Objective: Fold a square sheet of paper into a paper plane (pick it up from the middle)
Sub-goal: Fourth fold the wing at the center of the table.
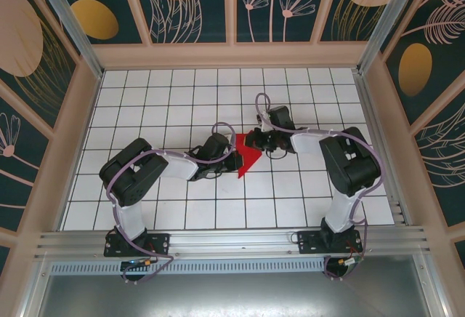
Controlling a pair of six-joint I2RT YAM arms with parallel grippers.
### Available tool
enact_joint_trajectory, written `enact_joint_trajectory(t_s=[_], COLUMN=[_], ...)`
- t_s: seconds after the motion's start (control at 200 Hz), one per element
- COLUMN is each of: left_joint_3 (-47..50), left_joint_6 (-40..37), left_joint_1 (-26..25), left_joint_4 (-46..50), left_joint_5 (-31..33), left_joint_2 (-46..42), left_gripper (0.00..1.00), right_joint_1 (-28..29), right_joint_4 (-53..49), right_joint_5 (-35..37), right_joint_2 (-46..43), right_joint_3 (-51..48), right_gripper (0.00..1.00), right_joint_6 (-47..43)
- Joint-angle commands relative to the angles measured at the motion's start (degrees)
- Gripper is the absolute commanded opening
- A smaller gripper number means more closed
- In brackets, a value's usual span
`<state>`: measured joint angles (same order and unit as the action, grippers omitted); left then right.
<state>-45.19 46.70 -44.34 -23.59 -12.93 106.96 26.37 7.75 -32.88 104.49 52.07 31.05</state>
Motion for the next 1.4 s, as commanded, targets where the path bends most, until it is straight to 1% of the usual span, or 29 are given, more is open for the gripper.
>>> enact_joint_trajectory(t_s=[0.0,0.205,0.295,0.375,0.415,0.475,0.525,0.6,0.706,0.811,0.921,0.991,1.006,1.066,1.211,1.396], left_joint_3=[3.12,2.57,1.90,0.92,0.17,-0.58,-0.86,-0.37,0.99,1.01,0.75,0.79,0.80,0.63,-0.54,0.28], left_joint_6=[-1.07,-0.21,1.03,1.51,1.93,2.27,2.80,3.73,4.68,5.00,5.80,6.19,6.30,6.60,7.16,8.43], left_joint_1=[0.04,0.04,0.04,0.27,0.32,0.57,0.65,0.74,0.75,0.74,0.75,0.75,0.74,0.74,0.74,0.75], left_joint_4=[11.78,11.30,10.75,10.47,10.93,10.62,10.44,8.78,5.31,2.65,0.09,0.24,0.42,0.48,1.59,2.84], left_joint_5=[3.30,3.81,4.86,6.53,8.05,9.69,11.10,11.45,8.74,3.77,-1.48,-2.23,-2.20,-2.82,-4.54,-3.52], left_joint_2=[1.23,-0.53,-3.31,-6.79,-8.38,-12.12,-13.70,-14.91,-14.65,-12.70,-9.63,-9.13,-7.62,-6.29,-3.51,-2.76], left_gripper=[0.00,0.00,0.00,0.06,0.11,0.15,0.21,0.23,0.23,0.23,0.19,0.17,0.16,0.14,0.13,0.13], right_joint_1=[0.11,0.19,0.22,0.29,0.20,0.25,0.33,0.30,1.25,2.44,2.64,2.64,2.57,2.55,2.55,2.55], right_joint_4=[0.95,-1.81,-3.38,-4.56,-4.94,-5.46,-5.68,-4.60,-0.16,0.94,0.87,0.49,0.32,-0.09,-1.18,-2.22], right_joint_5=[-0.09,2.74,4.93,6.45,6.95,7.76,8.53,9.37,9.55,11.46,12.98,13.43,13.53,13.55,13.79,14.25], right_joint_2=[3.20,6.71,7.06,7.27,7.49,7.79,7.74,7.35,6.29,6.30,6.17,6.12,6.13,6.44,7.00,7.31], right_joint_3=[0.40,1.22,1.05,0.87,0.68,0.66,0.37,-0.54,-2.86,-3.36,-3.80,-3.85,-3.79,-3.58,-3.21,-2.86], right_gripper=[0.00,0.00,0.00,0.00,0.00,0.00,0.00,0.00,0.00,0.00,0.00,0.00,0.00,0.00,0.00,0.00], right_joint_6=[1.05,0.44,0.08,-0.04,-0.02,0.21,0.86,3.25,9.11,13.28,15.39,15.21,15.21,15.03,14.88,14.63])
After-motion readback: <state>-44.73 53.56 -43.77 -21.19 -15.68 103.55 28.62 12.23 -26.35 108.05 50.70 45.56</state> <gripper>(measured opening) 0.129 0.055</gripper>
